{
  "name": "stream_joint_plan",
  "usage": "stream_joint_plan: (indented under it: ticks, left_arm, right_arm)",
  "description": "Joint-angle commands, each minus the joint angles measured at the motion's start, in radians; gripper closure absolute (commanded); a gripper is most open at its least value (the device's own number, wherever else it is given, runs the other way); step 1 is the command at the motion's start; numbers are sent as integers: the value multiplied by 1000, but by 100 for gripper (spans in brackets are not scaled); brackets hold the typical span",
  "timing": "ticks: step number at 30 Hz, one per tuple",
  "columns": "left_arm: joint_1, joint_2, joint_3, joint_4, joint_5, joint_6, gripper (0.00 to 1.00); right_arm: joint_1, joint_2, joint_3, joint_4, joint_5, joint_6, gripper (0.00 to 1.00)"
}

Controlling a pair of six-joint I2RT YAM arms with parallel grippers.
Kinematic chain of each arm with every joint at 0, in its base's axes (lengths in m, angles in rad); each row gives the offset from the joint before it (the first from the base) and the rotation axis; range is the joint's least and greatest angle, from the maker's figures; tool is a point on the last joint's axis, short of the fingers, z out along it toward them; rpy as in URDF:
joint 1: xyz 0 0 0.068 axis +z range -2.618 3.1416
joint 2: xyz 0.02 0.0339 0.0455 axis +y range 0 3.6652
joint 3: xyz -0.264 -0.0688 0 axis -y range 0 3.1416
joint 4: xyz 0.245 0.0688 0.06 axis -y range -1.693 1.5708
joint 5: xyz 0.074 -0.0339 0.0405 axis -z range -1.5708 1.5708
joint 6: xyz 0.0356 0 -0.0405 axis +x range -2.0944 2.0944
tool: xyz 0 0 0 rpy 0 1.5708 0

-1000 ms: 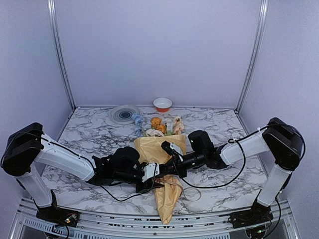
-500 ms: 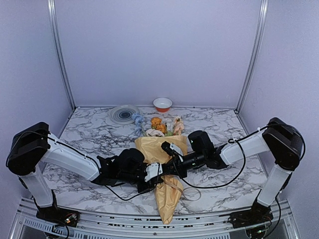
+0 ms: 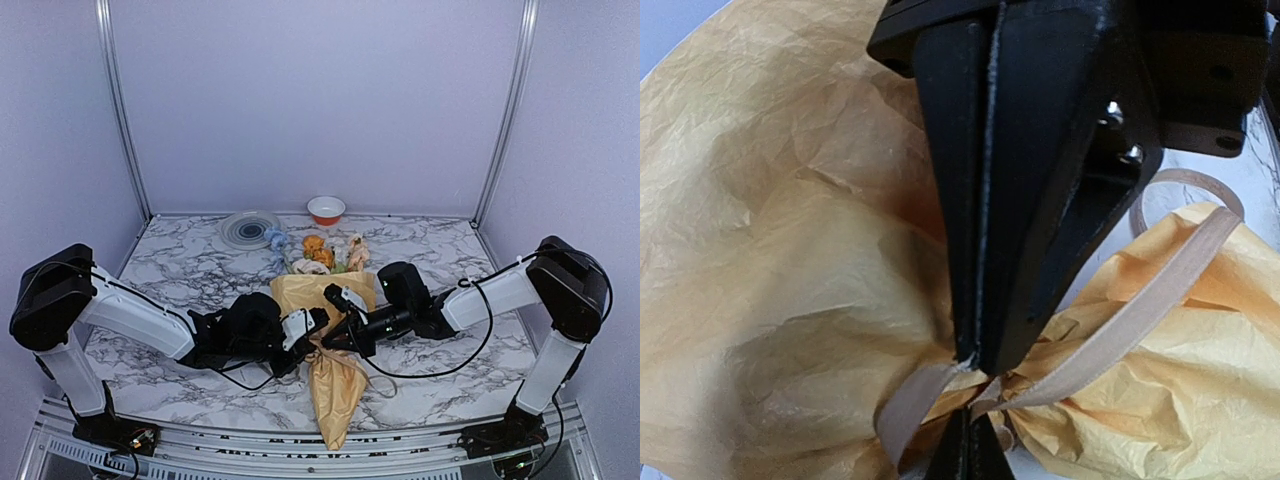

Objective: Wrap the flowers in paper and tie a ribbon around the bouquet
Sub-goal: Cross the half-tied ribbon over the folded bouquet.

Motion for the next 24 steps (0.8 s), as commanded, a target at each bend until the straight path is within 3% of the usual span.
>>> stream_joint_plan:
  ticks: [1, 4, 12, 16, 24]
  left_arm:
    - [3, 5, 0, 28, -90, -86, 99]
    - [3, 31, 29, 1, -89, -100, 96]
    - [4, 102, 95, -70, -166, -144, 97]
    - [7, 102, 99, -68, -206, -168, 98]
    - [6, 107, 99, -56, -199, -176, 99]
  right_arm:
    - [-6, -23, 20, 6, -23, -5, 100]
    - [-6, -20, 19, 9, -45, -3, 99]
    - [-6, -8, 41, -23, -73, -15, 92]
    - [-13, -13, 66, -80, -79, -43, 80]
    - [-62, -94, 89, -123, -148, -59, 68]
